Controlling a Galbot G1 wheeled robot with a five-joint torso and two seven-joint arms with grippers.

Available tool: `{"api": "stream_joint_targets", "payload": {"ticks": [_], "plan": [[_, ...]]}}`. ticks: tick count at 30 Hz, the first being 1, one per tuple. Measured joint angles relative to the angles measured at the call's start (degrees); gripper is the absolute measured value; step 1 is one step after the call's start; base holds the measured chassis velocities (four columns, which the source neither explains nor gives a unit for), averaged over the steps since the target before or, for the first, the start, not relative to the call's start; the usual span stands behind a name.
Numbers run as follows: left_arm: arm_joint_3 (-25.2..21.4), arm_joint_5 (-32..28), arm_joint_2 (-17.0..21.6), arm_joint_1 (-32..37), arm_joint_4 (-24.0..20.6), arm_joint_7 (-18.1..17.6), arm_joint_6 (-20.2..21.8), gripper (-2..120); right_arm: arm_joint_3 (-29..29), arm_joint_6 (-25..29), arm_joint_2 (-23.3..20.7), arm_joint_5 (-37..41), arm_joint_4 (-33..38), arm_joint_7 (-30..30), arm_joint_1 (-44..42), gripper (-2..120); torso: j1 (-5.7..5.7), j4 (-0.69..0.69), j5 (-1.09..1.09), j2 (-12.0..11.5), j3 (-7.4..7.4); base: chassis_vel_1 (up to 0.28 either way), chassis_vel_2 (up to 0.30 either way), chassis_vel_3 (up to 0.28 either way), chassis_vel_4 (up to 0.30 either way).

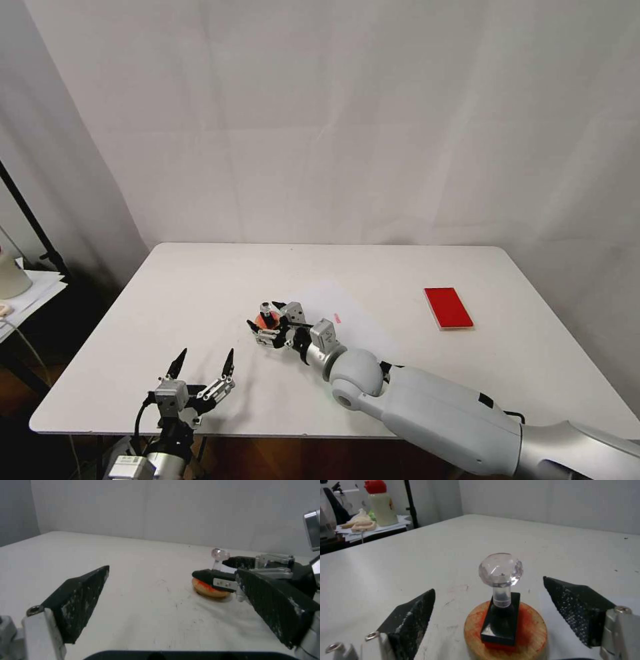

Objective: Pick up the stamp from the ink pad and place it onto another ink pad.

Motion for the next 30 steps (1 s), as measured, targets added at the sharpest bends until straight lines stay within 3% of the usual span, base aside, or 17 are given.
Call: {"api": "stream_joint_targets", "payload": {"ticks": [6,13,17,18,21,22,23,24,28,30], "plan": [[0.0,0.0,0.0,0.0,0.0,0.0,0.0,100,-0.4,-0.5,-4.1,-0.9,3.6,-0.3,0.0,104,0.00,0.00,-0.01,0.0,0.00,0.000,0.000,0.000,0.000],[0.0,0.0,0.0,0.0,0.0,0.0,0.0,100,3.7,-1.0,-17.2,-4.4,14.9,-1.9,-4.9,114,0.00,0.00,0.02,0.0,0.00,0.000,0.000,0.000,0.000],[0.0,0.0,0.0,0.0,0.0,0.0,0.0,100,19.4,-1.4,-26.2,-10.1,21.4,-0.8,-18.1,114,0.00,-0.02,0.02,0.0,0.00,0.000,0.000,0.000,0.000],[0.0,0.0,0.0,0.0,0.0,0.0,0.0,100,19.4,-1.4,-26.2,-10.1,21.4,-0.8,-18.1,114,0.00,-0.02,0.02,0.0,0.00,0.000,0.000,0.000,0.000],[0.0,0.0,0.0,0.0,0.0,0.0,0.0,100,33.6,2.3,-30.3,-15.3,25.9,1.8,-33.3,112,0.00,-0.02,0.02,0.0,0.00,0.000,0.000,0.000,0.000],[0.0,0.0,0.0,0.0,0.0,0.0,0.0,100,38.3,3.9,-30.4,-16.6,27.2,3.1,-38.1,111,0.00,-0.03,0.04,0.0,-0.01,0.000,0.000,0.000,0.000],[0.0,0.0,0.0,0.0,0.0,0.0,0.0,100,38.3,3.9,-30.4,-16.6,27.2,3.1,-38.1,111,0.00,-0.03,0.04,0.0,-0.01,0.000,0.000,0.000,0.000],[0.0,0.0,0.0,0.0,0.0,0.0,0.0,100,43.7,5.6,-29.8,-17.4,28.5,4.7,-42.9,109,0.00,-0.01,0.03,0.0,-0.01,0.000,0.000,0.000,0.000],[0.0,0.0,0.0,0.0,0.0,0.0,0.0,100,61.3,13.2,-22.6,-23.3,32.1,9.8,-62.2,102,0.00,-0.01,0.04,0.0,-0.01,0.000,0.000,0.000,0.000],[0.0,0.0,0.0,0.0,0.0,0.0,0.0,100,63.8,15.0,-20.6,-25.0,32.4,10.2,-65.4,101,-0.01,0.00,0.02,0.0,-0.01,0.000,0.000,0.000,0.000]]}}
